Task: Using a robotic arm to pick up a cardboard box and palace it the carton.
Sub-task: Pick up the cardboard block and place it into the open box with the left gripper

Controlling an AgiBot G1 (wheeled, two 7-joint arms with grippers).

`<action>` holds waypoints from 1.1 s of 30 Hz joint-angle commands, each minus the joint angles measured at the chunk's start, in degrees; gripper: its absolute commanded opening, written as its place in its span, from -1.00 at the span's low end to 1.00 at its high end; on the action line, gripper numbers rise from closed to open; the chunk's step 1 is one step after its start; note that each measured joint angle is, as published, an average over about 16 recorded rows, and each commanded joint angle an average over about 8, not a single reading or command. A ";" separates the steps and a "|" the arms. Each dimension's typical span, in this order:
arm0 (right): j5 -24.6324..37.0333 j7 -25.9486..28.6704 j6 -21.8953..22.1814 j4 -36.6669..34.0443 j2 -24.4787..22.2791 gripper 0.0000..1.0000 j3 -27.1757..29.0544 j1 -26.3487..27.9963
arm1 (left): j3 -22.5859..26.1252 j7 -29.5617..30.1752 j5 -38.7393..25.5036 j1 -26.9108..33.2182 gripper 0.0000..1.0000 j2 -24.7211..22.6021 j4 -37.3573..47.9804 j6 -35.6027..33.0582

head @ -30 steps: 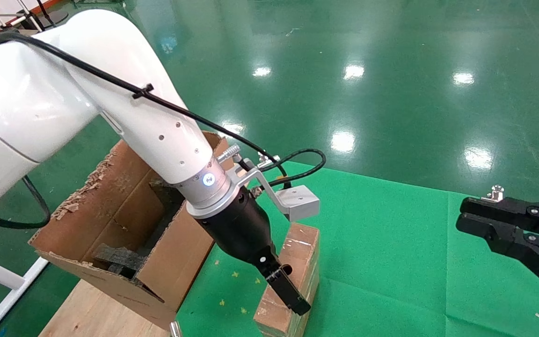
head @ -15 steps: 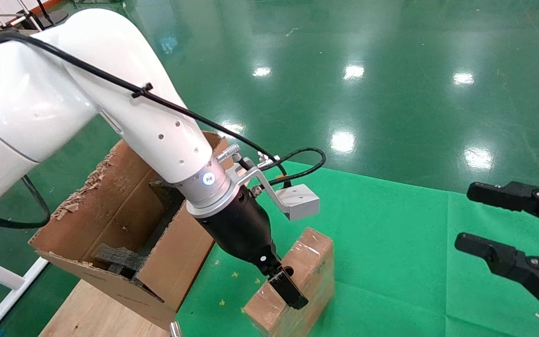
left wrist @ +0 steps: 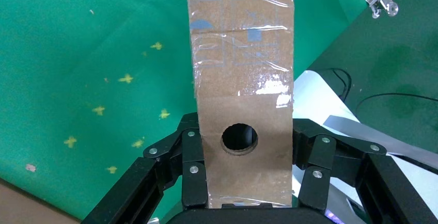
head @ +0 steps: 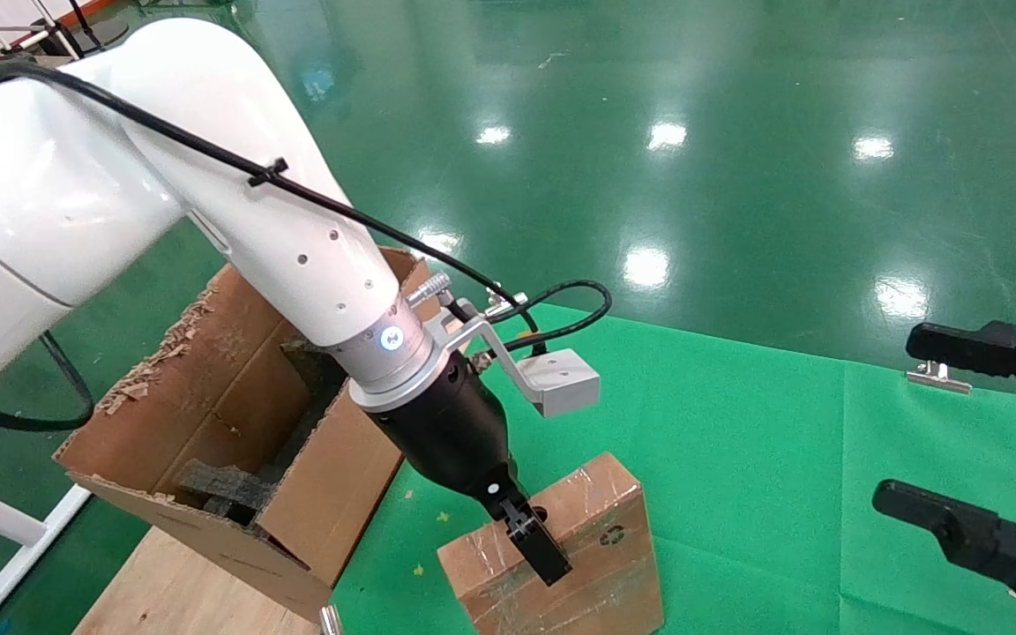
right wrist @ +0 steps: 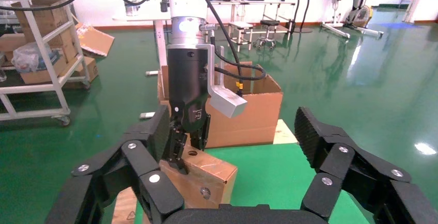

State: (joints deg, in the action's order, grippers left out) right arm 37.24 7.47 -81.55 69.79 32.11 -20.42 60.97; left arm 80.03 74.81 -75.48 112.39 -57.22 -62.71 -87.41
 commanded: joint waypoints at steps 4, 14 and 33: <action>0.00 0.00 0.00 0.00 0.00 1.00 0.00 0.00 | -1.23 -0.54 0.75 1.81 -1.00 1.75 1.83 0.13; 0.00 0.00 0.00 0.00 0.00 1.00 0.00 0.00 | -5.52 -9.03 -0.06 12.80 -1.00 6.41 17.04 0.08; 0.00 0.00 0.00 0.00 0.00 1.00 0.00 0.00 | -2.39 -27.23 -13.58 27.85 -1.00 6.95 49.11 3.62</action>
State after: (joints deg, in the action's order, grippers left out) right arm 37.24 7.47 -81.54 69.79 32.10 -20.42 60.97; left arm 77.63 47.79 -88.84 139.68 -50.19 -14.24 -83.91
